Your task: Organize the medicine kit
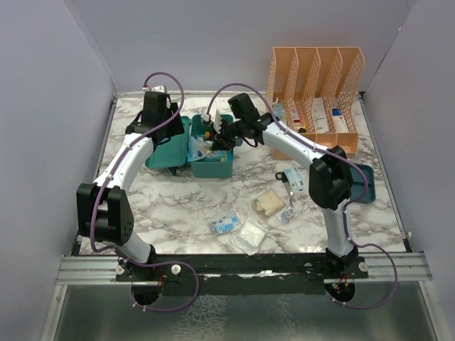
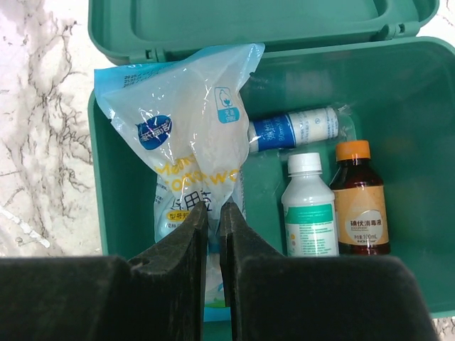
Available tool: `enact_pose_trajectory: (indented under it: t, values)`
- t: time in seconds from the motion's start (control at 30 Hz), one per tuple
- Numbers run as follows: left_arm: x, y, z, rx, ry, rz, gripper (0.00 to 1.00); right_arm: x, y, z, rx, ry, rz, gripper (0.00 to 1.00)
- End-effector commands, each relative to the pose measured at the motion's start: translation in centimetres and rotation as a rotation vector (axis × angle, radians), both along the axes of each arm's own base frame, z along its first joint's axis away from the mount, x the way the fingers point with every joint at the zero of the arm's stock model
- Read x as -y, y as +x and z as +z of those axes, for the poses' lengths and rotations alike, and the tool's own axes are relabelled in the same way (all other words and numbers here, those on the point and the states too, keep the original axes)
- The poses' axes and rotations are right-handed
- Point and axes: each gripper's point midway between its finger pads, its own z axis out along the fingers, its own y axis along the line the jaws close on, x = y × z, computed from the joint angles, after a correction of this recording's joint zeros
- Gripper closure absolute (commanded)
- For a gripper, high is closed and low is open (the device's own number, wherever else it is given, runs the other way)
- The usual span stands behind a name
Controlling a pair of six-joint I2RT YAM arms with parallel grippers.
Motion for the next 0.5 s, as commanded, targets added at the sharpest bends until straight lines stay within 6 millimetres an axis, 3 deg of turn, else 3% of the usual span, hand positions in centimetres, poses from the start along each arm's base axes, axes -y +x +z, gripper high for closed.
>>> enact_pose_trajectory:
  t: [0.0,0.17,0.47]
  values:
    - [0.8,0.9,0.9,0.028,-0.021,-0.04,0.36,-0.4,-0.1,-0.8,-0.021,-0.026,0.012,0.89]
    - [1.7,1.6,1.7,0.041,-0.05,-0.077,0.36,1.2,-0.3,-1.5,-0.019,-0.127,-0.015,0.9]
    - [3.4,2.5,0.7,-0.002,-0.119,-0.114,0.36,2.1,-1.2,-4.2,-0.035,-0.231,-0.01,0.9]
